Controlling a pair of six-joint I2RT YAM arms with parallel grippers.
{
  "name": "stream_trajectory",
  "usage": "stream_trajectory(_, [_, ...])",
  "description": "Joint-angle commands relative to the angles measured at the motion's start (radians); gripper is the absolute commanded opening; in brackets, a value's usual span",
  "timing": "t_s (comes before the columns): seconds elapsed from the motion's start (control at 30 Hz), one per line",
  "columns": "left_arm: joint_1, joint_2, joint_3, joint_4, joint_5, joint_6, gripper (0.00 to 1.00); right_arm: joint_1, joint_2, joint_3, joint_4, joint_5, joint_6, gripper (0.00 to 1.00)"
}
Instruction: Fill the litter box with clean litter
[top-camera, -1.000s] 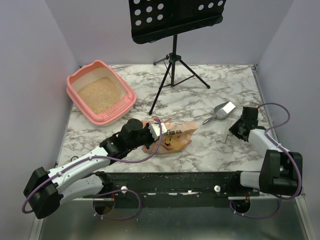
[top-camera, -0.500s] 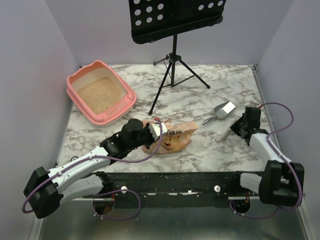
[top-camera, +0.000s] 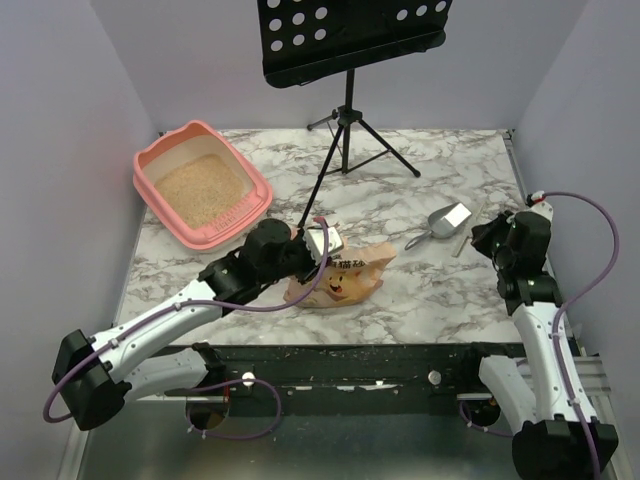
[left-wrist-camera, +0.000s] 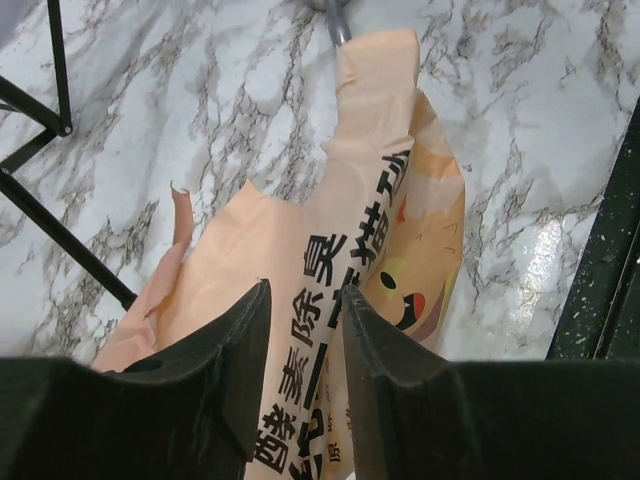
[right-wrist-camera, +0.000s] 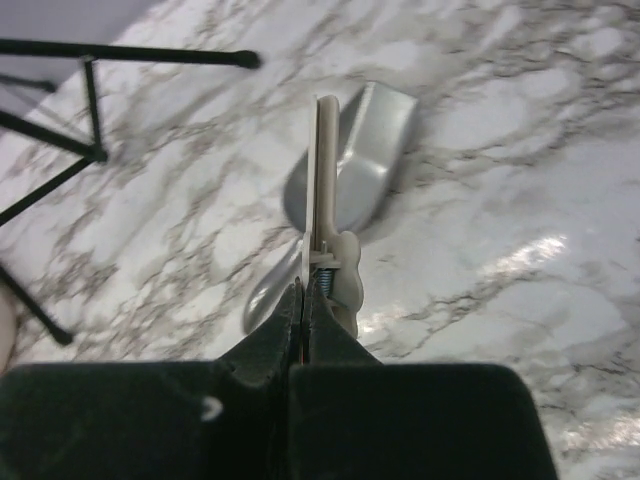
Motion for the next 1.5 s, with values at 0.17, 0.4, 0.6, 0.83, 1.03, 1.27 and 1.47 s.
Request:
stream_trajectory(0.17, [-0.003, 0.068, 0.336, -0.251, -0.038, -0.120, 0.49, 0.265, 0.050, 0.217, 0.036, -0.368, -0.154, 0.01])
stream_trajectory(0.4, [0.200, 0.160, 0.400, -0.126, 0.184, -0.386, 0.48, 0.339, 0.022, 0.242, 0.144, -0.661, -0.172, 0.01])
stream_trajectory(0.6, [0.334, 0.202, 0.256, 0.317, 0.534, -0.727, 0.46, 0.449, 0.061, 0.236, 0.239, -0.761, -0.154, 0.01])
stream_trajectory(0.83, [0.350, 0.230, 0.172, 0.604, 0.623, -0.930, 0.45, 0.521, 0.125, 0.254, 0.313, -0.762, -0.106, 0.01])
stream_trajectory(1.03, [0.350, 0.213, 0.137, 0.623, 0.655, -0.945, 0.45, 0.538, 0.159, 0.247, 0.388, -0.739, -0.088, 0.01])
stream_trajectory(1.27, [0.350, 0.233, 0.117, 0.706, 0.691, -1.001, 0.45, 0.553, 0.193, 0.267, 0.420, -0.781, -0.078, 0.01])
stream_trajectory(1.47, [0.351, 0.243, 0.104, 0.778, 0.723, -1.045, 0.44, 0.573, 0.214, 0.242, 0.469, -0.799, -0.052, 0.01])
